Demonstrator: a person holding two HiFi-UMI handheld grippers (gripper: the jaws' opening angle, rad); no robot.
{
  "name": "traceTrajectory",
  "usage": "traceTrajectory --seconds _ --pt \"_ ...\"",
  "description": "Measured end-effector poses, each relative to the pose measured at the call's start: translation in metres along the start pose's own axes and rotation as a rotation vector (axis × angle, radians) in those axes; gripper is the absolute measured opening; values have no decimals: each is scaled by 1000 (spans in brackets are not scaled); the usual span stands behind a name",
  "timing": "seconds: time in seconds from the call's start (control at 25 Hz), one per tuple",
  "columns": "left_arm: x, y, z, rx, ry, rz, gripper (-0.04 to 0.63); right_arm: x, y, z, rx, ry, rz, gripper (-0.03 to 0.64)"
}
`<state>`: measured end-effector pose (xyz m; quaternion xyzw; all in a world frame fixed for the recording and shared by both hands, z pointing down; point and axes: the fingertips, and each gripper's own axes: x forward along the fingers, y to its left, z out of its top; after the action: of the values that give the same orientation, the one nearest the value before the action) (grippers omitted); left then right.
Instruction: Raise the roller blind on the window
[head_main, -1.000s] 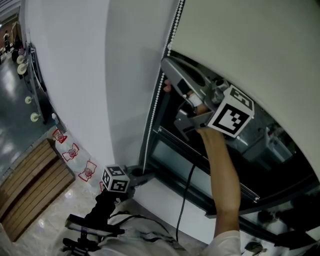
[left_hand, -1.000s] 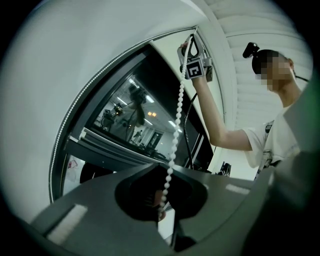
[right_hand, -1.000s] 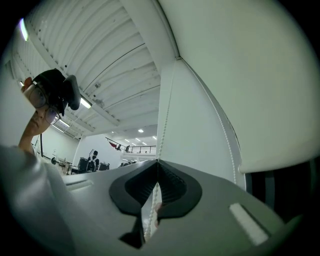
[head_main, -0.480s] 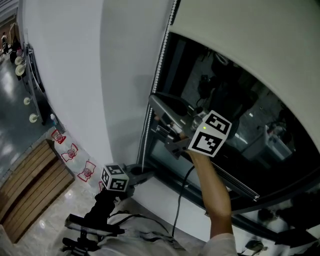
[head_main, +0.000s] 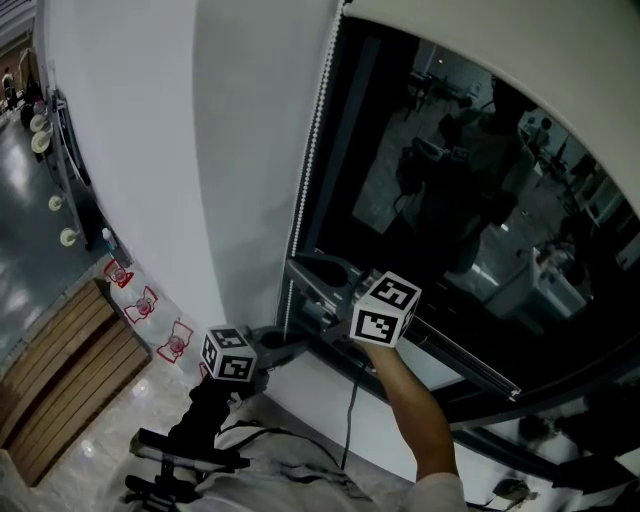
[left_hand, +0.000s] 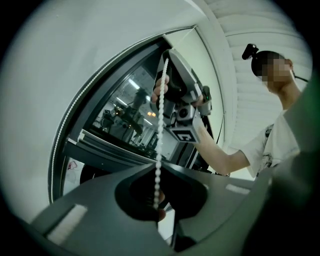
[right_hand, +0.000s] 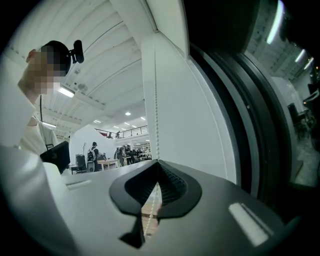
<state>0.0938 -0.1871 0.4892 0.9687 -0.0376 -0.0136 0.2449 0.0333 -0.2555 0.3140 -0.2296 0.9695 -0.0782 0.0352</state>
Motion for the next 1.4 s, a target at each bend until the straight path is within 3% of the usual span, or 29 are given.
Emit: traceTrajectory --seconds 0.6,1.2,1.4 --pt "-3 4 3 -1 -4 13 -2 -11 -7 -106 148 108 -30 5" --pt "-1 0 9 -7 -14 -1 -2 -16 -9 -93 174 49 -17 9" --pt "-3 3 8 -11 -17 10 -2 -14 -9 -75 154 29 6 55"
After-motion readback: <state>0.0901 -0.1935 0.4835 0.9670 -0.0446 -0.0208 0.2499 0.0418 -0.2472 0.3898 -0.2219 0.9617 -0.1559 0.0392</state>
